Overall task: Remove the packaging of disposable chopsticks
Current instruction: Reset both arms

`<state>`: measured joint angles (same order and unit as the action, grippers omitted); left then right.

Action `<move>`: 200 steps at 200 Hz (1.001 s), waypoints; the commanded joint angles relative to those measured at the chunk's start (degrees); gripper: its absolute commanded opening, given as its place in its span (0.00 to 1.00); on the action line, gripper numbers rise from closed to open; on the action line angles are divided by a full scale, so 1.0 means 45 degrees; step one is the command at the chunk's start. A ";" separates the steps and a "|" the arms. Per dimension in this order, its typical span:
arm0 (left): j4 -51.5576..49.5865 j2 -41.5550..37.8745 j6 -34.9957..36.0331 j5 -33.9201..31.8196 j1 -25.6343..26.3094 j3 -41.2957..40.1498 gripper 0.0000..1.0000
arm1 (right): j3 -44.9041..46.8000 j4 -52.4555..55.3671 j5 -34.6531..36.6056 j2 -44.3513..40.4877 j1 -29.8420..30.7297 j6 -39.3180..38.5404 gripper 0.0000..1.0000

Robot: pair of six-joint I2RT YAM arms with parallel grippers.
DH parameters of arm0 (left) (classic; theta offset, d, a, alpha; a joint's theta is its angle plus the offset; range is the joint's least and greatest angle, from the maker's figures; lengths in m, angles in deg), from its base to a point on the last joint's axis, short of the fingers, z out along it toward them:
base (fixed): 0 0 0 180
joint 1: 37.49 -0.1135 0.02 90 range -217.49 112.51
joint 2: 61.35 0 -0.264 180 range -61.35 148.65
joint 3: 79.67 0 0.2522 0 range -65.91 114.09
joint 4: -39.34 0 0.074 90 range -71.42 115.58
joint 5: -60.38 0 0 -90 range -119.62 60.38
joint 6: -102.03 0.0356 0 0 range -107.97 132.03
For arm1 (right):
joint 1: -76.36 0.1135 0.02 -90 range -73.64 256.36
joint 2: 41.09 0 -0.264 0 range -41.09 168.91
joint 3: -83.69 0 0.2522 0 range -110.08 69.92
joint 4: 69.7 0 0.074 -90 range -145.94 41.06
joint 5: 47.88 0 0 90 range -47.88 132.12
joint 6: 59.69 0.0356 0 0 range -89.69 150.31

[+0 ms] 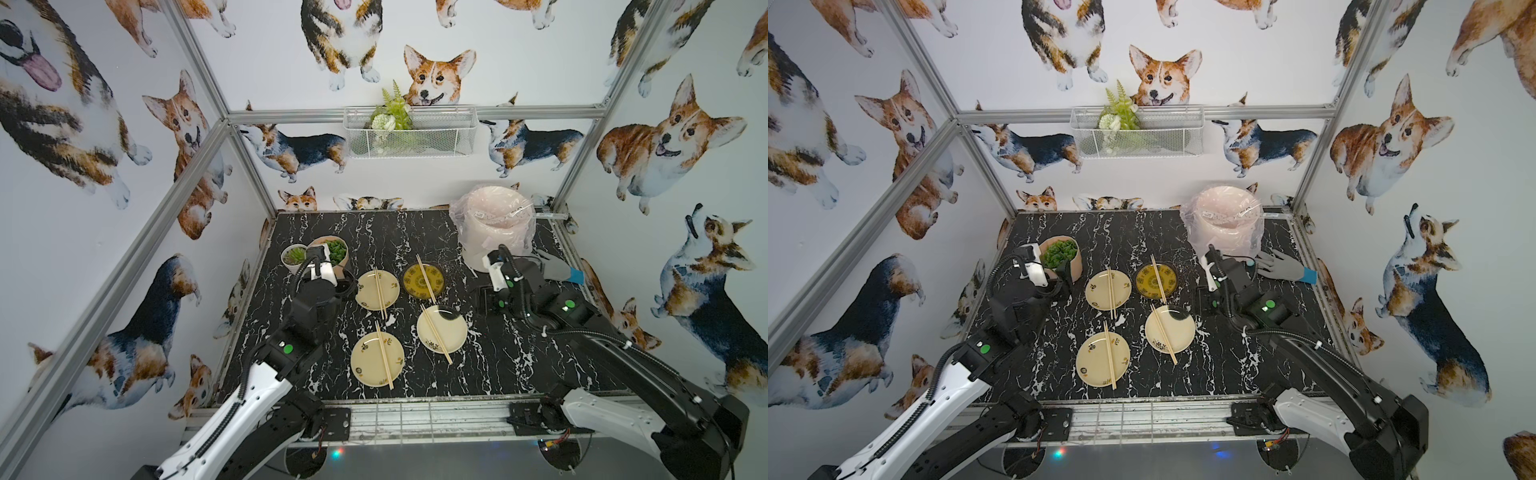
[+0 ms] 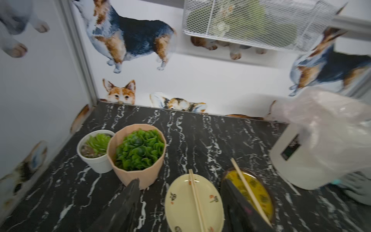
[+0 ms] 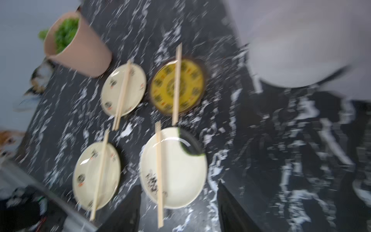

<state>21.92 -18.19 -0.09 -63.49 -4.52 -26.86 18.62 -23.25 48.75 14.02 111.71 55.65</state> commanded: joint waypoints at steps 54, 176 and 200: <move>0.8242 0.2532 0.1587 0.2900 -0.6532 -0.4595 0.71 | 0.5631 -1.0347 0.6178 -0.0535 -0.5427 -0.3257 0.77; 0.7314 0.4961 0.1933 0.7127 -0.8657 -0.3932 0.75 | 0.6891 -1.3792 0.1122 0.2950 -0.7075 -0.4149 0.78; 0.9744 0.6248 0.1852 0.7166 -0.8719 -0.4684 0.79 | 0.7571 -1.6059 0.0597 0.3569 -0.7124 -0.4952 0.80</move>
<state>67.54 5.04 6.82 -31.07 -43.49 -46.51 50.90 -88.43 55.99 28.51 79.98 36.27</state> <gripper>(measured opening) 0.769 0.798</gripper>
